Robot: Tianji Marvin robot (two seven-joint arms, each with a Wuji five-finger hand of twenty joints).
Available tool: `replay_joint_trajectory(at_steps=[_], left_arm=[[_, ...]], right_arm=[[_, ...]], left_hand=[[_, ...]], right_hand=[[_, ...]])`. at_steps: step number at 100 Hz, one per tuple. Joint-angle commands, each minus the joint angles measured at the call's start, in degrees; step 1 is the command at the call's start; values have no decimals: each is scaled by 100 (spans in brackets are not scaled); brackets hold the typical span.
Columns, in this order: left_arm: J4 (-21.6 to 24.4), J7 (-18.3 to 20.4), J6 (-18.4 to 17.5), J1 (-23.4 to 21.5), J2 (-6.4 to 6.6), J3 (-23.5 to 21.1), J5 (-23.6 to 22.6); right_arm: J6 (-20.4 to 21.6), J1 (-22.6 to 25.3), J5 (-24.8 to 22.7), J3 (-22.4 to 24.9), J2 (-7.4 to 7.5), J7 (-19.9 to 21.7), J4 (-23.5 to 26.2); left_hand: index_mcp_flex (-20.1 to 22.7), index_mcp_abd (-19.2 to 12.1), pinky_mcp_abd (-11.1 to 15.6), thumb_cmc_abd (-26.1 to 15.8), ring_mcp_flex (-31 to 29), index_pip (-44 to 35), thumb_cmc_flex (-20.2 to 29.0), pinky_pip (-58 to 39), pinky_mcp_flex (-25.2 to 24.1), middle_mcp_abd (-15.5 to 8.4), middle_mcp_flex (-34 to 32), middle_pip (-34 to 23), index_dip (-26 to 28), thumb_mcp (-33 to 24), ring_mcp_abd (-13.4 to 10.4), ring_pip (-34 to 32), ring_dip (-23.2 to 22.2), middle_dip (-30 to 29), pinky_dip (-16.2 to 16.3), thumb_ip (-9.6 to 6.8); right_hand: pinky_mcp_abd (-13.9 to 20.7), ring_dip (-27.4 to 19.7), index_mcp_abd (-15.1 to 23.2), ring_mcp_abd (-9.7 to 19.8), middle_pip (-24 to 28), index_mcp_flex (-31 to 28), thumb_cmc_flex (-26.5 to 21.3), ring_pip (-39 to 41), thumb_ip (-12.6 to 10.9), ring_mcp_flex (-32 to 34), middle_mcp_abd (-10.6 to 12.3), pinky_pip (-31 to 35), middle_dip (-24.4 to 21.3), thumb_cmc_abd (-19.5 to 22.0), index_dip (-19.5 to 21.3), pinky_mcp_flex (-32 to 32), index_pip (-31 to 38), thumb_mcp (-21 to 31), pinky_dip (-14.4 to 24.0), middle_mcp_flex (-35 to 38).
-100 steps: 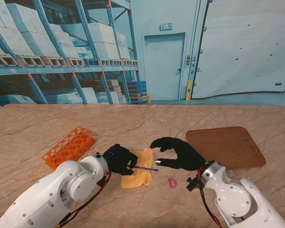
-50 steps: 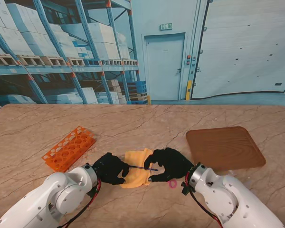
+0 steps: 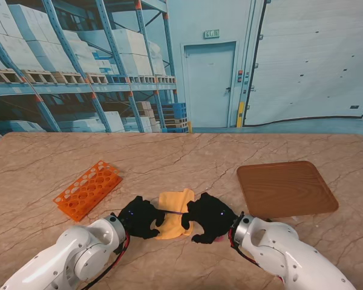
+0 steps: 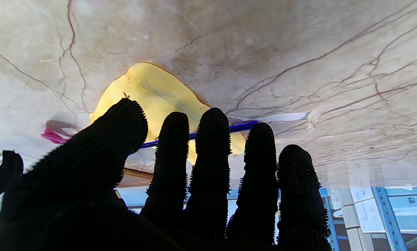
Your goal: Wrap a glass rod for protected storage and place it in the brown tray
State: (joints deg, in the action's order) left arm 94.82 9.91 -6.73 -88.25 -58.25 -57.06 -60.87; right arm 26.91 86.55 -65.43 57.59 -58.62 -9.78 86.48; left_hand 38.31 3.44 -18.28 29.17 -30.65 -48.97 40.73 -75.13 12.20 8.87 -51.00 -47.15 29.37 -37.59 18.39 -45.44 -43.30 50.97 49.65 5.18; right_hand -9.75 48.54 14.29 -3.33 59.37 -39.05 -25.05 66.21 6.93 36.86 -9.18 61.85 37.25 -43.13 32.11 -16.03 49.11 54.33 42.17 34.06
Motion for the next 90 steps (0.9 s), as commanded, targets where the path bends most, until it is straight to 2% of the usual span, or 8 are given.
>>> replay_joint_trajectory(at_steps=[1,20,32,45,65,90], left_arm=[[-8,21,44,-47,-17,11,16],[-9,-18,95,-69,-25,-5,13],[-7,-3,87,-66,-23,-25,9],[18,0,70,-77,-27,-62,37],[51,86,52,-85,-21,-94,60],[85,215,104,-84,-14,-111,110]], right_arm=[[21,-35,-79,-73,29,-32,-28],[-192,-298,-492,-438,112,-259,-185],[-301,-521,-603,-686,141,-363,-327],[-438,-731,-645,-925,150,-424,-450],[-637,-1055,-632,-1318,145,-568,-681],[-798,-1474,-452,-1832,125,-560,-1056]], left_hand=[[-41,94,52,39,127,117,-71,-15,-45,25,120,-37,27,-101,121,-26,-52,4,-9,101],[-20,102,42,39,111,116,-46,-25,-28,30,100,-54,26,-81,128,-41,-55,11,-2,104],[-15,95,48,30,103,111,-30,-32,-13,22,93,-64,25,-74,124,-46,-54,18,1,104],[1,93,38,38,76,99,-18,-43,6,21,64,-83,24,-56,132,-61,-58,27,6,108],[14,77,31,53,47,77,25,-59,37,8,30,-110,18,-26,130,-78,-64,45,14,109],[17,59,36,43,41,61,60,-63,42,8,26,-107,10,9,130,-74,-66,56,19,113]], right_hand=[[93,129,-18,40,206,-164,-16,294,300,-108,-118,271,126,-342,-151,124,242,98,-63,-181],[-12,110,-199,-136,277,-438,-128,454,336,-151,-306,535,130,-216,-632,239,335,-147,-139,-179],[-28,82,-366,-173,308,-379,-124,486,175,-176,-350,640,125,-134,-795,265,43,-93,-203,-226],[-67,61,-733,-228,334,-400,-17,487,-153,-220,-423,747,113,-214,-573,313,-412,120,-286,-289],[-58,74,-1039,-257,372,-328,47,468,-154,-295,-500,825,125,-376,-467,368,-655,167,-305,-416],[-36,112,-975,-221,426,-394,55,481,-191,-280,-475,886,137,-523,-338,353,-676,366,-335,-416]])
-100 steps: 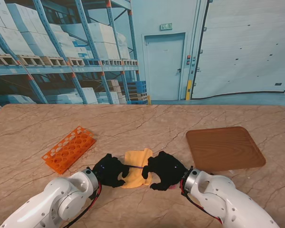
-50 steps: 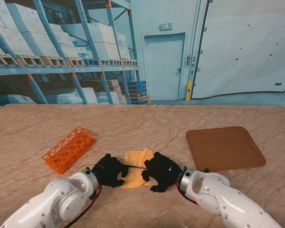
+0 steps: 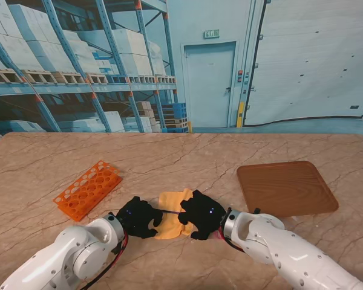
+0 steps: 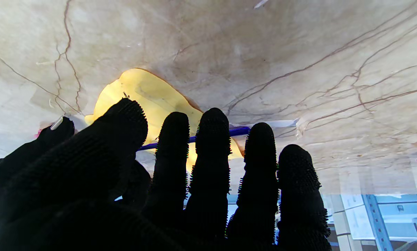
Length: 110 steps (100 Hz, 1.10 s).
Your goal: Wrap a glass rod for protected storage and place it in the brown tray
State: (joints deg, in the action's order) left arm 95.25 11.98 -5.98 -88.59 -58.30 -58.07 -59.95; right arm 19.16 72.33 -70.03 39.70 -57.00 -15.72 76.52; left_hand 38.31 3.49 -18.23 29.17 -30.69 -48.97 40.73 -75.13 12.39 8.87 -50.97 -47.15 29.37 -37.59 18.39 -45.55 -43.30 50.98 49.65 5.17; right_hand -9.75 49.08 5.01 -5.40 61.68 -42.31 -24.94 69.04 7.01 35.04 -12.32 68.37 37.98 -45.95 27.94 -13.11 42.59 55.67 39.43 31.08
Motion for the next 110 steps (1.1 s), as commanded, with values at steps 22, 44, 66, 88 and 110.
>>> replay_joint_trajectory(at_steps=[22,44,66,88,110], left_arm=[[41,-2,101,-73,-21,-55,81],[50,6,168,-93,-28,-67,126],[43,-29,184,-100,-34,-85,138],[21,-69,152,-84,-40,-93,158],[43,-118,45,-71,-46,-116,191]], right_arm=[[-106,-372,175,-492,-71,-47,-335],[-127,-695,318,-951,-99,-116,-581],[-44,-790,465,-1059,-138,-68,-653],[59,-749,485,-980,-157,-176,-658],[147,-488,370,-559,-156,-293,-443]], left_hand=[[27,43,28,28,34,39,93,-73,35,11,5,-119,2,31,140,-79,-77,72,27,113],[28,51,27,11,31,25,114,-74,33,20,0,-123,-14,61,147,-87,-82,82,33,113],[27,58,25,-11,41,21,125,-73,29,16,2,-124,-26,86,144,-87,-84,89,37,107],[34,58,22,-21,39,17,127,-69,25,27,-4,-124,-33,107,149,-90,-85,93,39,103],[26,44,27,-8,39,28,145,-61,26,19,4,-103,-46,111,146,-77,-77,85,36,97]], right_hand=[[-30,75,99,-8,234,-398,-22,223,-259,-33,-110,284,71,-312,189,21,182,344,-66,-40],[-15,91,406,-15,286,-627,-463,259,179,30,-20,407,40,-954,-944,-11,1304,629,-115,70],[49,96,588,19,302,-1060,-721,286,-453,81,119,462,-13,-621,-1442,-18,1955,1195,-117,267],[82,90,664,60,299,-1169,-713,279,-594,88,198,462,-56,-430,-1479,-10,2067,1366,-120,312],[120,74,864,87,311,-1023,-686,256,-616,62,189,445,-87,-173,-1335,12,2129,1265,-131,275]])
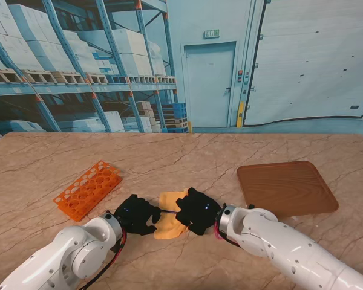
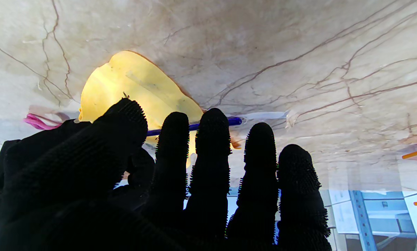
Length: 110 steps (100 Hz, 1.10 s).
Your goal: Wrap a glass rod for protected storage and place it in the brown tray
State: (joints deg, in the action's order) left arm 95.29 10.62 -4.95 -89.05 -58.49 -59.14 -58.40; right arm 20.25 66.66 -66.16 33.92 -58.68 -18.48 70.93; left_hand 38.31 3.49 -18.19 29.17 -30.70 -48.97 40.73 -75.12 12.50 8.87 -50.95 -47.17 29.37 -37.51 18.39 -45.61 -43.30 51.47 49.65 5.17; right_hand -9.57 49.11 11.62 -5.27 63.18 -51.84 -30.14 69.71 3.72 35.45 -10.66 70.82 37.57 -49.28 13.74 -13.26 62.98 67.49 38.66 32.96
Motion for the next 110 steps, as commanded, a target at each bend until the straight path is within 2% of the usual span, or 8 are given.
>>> replay_joint_trajectory(at_steps=[1,12,43,67,70,73,88,110], left_arm=[[45,28,-65,-24,-26,-11,43],[85,76,-139,1,-26,-2,120],[2,-180,-236,156,-78,167,365],[-73,-382,-122,274,-108,334,308],[-80,-402,-109,290,-111,357,308],[-92,-426,-101,310,-115,380,304],[-137,-432,-97,399,-116,471,300],[-178,-337,30,483,-112,568,338]], right_arm=[[40,91,-18,38,12,-16,125],[43,192,-39,218,3,-50,188],[-160,429,123,553,-75,-46,275],[-427,527,353,690,-145,92,277],[-451,530,372,699,-151,101,273],[-472,530,390,707,-157,106,268],[-609,546,516,755,-200,129,250],[-829,596,666,850,-250,192,270]], left_hand=[[23,37,23,-12,39,30,142,-61,16,18,1,-100,-47,107,143,-70,-77,36,36,99],[23,43,23,-32,41,38,132,-58,15,25,14,-80,-49,127,150,-58,-71,27,33,99],[-19,118,6,-279,162,207,-108,4,-69,85,160,141,-82,207,176,37,-35,-94,-1,73],[68,252,-54,-567,150,414,-524,-20,-34,131,170,142,35,385,258,-6,-64,-114,1,-54],[92,286,-74,-649,155,496,-615,-19,-34,146,173,146,84,460,284,-11,-69,-116,3,-173],[99,320,-69,-729,158,528,-695,-18,-33,152,177,149,105,508,283,-10,-69,-117,4,-208],[61,368,-73,-718,236,646,-973,4,-69,184,267,220,111,761,290,46,-49,-140,-4,-212],[10,416,-76,-692,376,934,-1022,62,-172,258,460,407,97,1123,309,177,-14,-174,-29,-249]], right_hand=[[104,70,206,75,160,-64,-167,188,-288,19,21,198,-48,166,90,30,90,78,-55,84],[112,61,202,83,161,-43,-175,173,-294,7,24,192,-57,222,125,37,97,57,-58,66],[107,21,-49,63,166,-30,-288,150,-266,20,11,202,-114,273,163,23,93,13,-61,70],[119,-9,-96,58,177,-31,-306,143,-266,14,6,223,-183,292,178,25,102,29,-64,68],[120,-11,-105,58,178,-29,-305,143,-269,14,9,227,-189,300,182,22,105,33,-64,65],[120,-13,-109,65,181,-28,-298,144,-270,16,15,230,-195,303,185,21,105,35,-64,61],[128,-22,-132,70,201,-13,-296,146,-284,18,8,242,-220,324,203,17,110,54,-66,58],[113,-37,-167,44,235,-10,-293,158,-300,30,-9,272,-272,307,249,4,122,73,-74,73]])
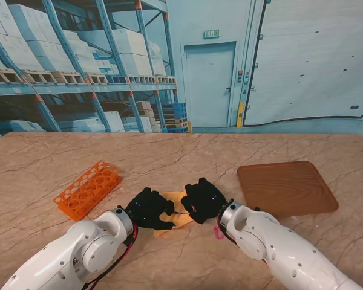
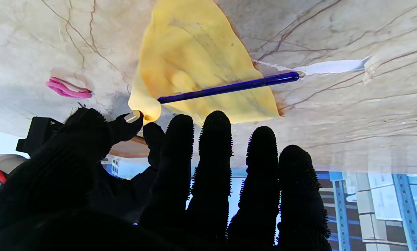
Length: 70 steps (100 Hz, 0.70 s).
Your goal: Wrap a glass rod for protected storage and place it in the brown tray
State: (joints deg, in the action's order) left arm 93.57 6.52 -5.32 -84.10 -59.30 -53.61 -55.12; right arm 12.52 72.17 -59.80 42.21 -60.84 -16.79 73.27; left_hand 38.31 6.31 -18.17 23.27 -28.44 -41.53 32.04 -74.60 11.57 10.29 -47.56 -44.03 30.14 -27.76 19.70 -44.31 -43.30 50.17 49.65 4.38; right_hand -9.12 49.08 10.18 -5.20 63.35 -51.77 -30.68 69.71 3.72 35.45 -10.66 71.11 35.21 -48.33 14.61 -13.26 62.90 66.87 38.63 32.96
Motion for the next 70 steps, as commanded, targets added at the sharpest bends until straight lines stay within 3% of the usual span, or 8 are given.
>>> replay_joint_trajectory(at_steps=[1,18,37,48,60,70], left_arm=[[-6,80,75,-10,-30,18,9],[3,210,201,42,-13,87,-52],[-46,297,330,138,3,191,-161],[-71,317,399,175,1,229,-158],[-208,-72,394,191,-49,249,-160],[-212,-113,397,175,-51,206,-208]], right_arm=[[-65,48,40,26,-38,27,37],[-201,105,205,103,-80,107,69],[-342,136,276,137,-106,137,104],[-482,149,288,146,-123,107,118],[-657,184,310,179,-144,94,159],[-793,189,348,181,-161,109,165]], left_hand=[[9,136,-77,-96,153,200,-147,12,-82,115,130,102,19,154,176,53,-13,-46,-30,-172],[-67,136,-61,-44,241,335,-75,46,-143,142,308,245,2,172,171,132,5,-72,-45,-190],[-529,199,-18,-26,459,728,48,135,-263,193,831,560,-100,117,114,266,32,-145,-104,-209],[-594,184,-13,-70,528,799,76,158,-307,223,996,685,-113,102,90,304,37,-192,-128,-214],[-428,127,-55,-113,411,601,172,120,-241,212,855,601,1,13,125,210,-7,-175,-136,-226],[-393,86,-44,-144,433,535,169,144,-270,219,877,625,35,-21,117,226,4,-200,-157,-220]], right_hand=[[67,-34,-22,37,220,-18,-242,158,-301,30,-8,244,-37,211,162,4,129,139,-71,74],[63,-41,-42,35,230,-29,-249,164,-303,33,-15,253,-67,204,166,5,123,149,-78,81],[48,-49,-77,12,239,-32,-253,167,-309,35,-38,268,-87,192,171,-1,121,158,-83,80],[44,-55,-73,-18,257,-27,-260,156,-312,5,-77,293,-89,205,171,5,115,152,-81,54],[25,-63,-82,-75,291,-17,-284,151,-299,-14,-135,343,-91,233,171,37,107,106,-83,30],[9,-66,-106,-106,310,-1,-304,147,-275,-34,-177,375,-93,267,161,61,90,63,-90,15]])
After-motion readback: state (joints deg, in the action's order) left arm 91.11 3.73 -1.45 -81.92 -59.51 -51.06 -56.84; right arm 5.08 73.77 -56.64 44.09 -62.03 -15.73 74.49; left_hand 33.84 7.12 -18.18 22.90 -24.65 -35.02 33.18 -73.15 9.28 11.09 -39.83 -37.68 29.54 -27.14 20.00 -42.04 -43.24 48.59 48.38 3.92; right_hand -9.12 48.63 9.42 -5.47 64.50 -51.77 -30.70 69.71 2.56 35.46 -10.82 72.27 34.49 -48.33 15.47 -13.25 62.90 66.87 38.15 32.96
